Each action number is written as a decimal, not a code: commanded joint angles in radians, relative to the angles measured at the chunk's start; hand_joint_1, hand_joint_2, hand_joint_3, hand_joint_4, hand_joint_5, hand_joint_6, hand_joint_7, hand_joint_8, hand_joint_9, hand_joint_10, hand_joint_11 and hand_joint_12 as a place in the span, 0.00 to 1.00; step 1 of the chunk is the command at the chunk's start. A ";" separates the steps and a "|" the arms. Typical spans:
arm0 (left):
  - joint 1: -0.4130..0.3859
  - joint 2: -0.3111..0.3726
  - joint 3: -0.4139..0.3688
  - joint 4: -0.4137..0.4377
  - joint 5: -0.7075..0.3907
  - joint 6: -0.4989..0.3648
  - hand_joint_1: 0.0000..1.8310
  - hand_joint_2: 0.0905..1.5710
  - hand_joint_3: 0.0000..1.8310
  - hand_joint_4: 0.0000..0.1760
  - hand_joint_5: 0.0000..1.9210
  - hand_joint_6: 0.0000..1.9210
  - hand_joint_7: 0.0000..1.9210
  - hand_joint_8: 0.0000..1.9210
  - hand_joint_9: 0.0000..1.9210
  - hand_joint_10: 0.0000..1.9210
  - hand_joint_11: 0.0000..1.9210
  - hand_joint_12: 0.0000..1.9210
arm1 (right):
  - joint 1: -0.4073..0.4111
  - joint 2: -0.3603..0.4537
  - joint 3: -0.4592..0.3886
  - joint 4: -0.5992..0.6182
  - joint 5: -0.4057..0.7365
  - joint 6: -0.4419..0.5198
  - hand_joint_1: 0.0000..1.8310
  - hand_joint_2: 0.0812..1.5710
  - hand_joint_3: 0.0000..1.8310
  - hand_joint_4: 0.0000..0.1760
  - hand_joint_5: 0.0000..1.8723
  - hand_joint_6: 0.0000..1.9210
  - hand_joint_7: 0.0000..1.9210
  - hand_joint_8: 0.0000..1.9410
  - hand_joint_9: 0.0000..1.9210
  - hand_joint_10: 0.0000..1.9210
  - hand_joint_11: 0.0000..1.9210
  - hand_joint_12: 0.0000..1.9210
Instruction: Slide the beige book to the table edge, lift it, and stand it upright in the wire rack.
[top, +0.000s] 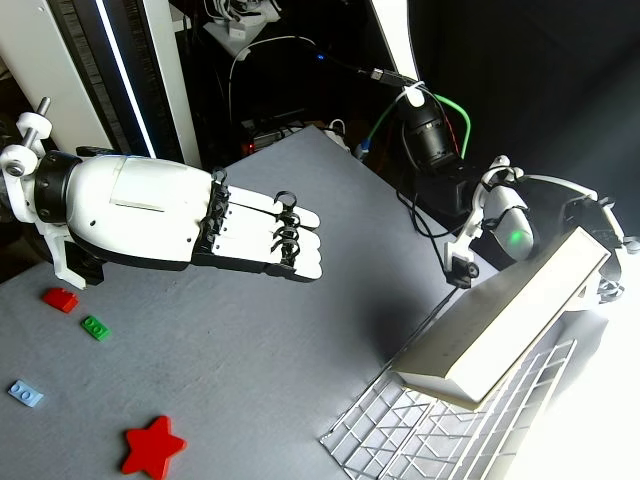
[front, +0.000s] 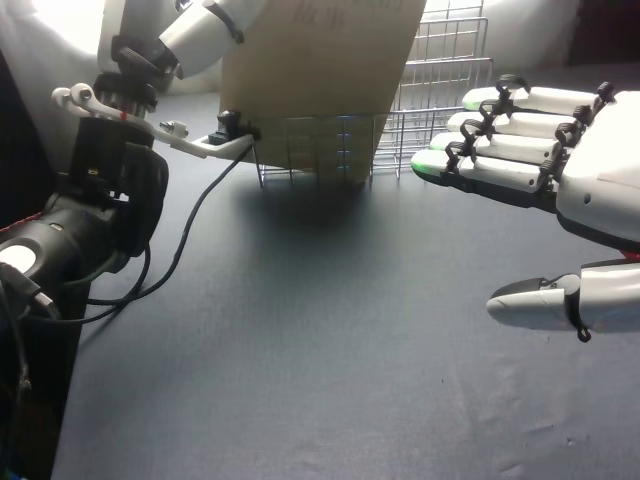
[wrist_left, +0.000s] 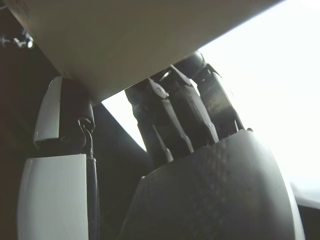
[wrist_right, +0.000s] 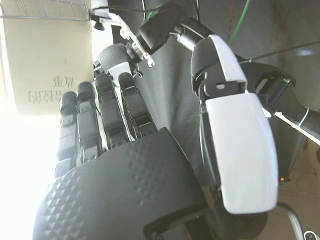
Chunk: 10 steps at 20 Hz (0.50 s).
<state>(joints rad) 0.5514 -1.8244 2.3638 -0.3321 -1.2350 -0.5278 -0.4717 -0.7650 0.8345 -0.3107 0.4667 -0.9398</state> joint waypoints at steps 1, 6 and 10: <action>-0.008 0.002 -0.004 -0.022 -0.111 -0.011 0.60 0.68 0.00 0.00 0.38 0.00 0.46 0.00 0.37 0.41 0.21 0.78 | 0.015 0.001 0.002 0.016 0.114 0.002 0.02 0.75 0.00 0.00 0.03 0.00 0.07 0.00 0.07 0.00 0.00 0.09; -0.003 0.036 -0.067 -0.008 -0.093 0.000 0.58 0.67 0.00 0.00 0.31 0.00 0.34 0.00 0.31 0.26 0.10 0.70 | 0.013 0.002 0.002 0.016 0.114 0.002 0.04 0.75 0.00 0.00 0.04 0.00 0.06 0.00 0.06 0.00 0.00 0.08; -0.006 0.084 -0.139 -0.004 -0.076 0.031 0.53 0.66 0.00 0.07 0.16 0.00 0.19 0.00 0.23 0.07 0.00 0.60 | 0.013 0.002 0.002 0.016 0.114 0.002 0.02 0.75 0.00 0.00 0.04 0.00 0.08 0.00 0.07 0.00 0.00 0.09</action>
<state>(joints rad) 0.5518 -1.7462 2.2127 -0.3176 -1.2091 -0.4889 -0.4717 -0.7650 0.8345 -0.3107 0.4664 -0.9398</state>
